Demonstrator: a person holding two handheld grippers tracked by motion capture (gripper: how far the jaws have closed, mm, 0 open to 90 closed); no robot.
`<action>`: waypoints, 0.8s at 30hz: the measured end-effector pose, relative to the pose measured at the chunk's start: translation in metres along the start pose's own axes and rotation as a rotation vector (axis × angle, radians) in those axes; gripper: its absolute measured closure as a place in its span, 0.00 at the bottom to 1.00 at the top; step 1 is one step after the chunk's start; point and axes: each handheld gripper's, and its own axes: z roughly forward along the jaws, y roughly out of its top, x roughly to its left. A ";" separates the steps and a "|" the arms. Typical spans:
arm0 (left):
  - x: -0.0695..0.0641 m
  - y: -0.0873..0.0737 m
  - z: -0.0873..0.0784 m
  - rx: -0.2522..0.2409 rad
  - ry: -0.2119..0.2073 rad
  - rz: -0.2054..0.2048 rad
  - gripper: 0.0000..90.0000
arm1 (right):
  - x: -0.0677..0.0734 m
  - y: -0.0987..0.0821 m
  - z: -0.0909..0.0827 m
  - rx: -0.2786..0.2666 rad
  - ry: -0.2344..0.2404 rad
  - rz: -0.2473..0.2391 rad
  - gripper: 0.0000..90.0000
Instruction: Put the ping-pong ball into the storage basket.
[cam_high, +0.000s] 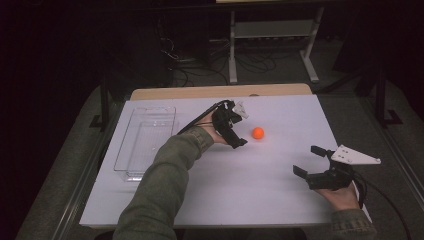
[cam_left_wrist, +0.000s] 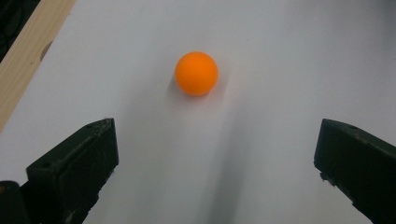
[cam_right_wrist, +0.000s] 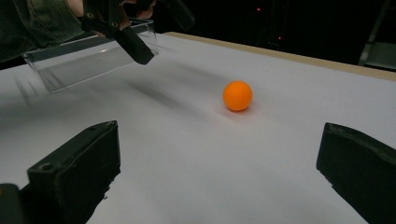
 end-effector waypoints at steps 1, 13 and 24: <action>0.000 0.001 0.002 0.002 -0.002 0.004 0.00 | 0.000 0.000 0.000 0.001 0.000 0.001 0.00; 0.001 0.011 0.021 0.001 -0.020 0.023 0.00 | 0.000 0.000 -0.002 -0.005 -0.001 0.001 0.00; 0.000 0.023 0.037 -0.011 -0.032 0.044 0.00 | 0.000 0.000 -0.004 -0.003 0.000 0.000 0.00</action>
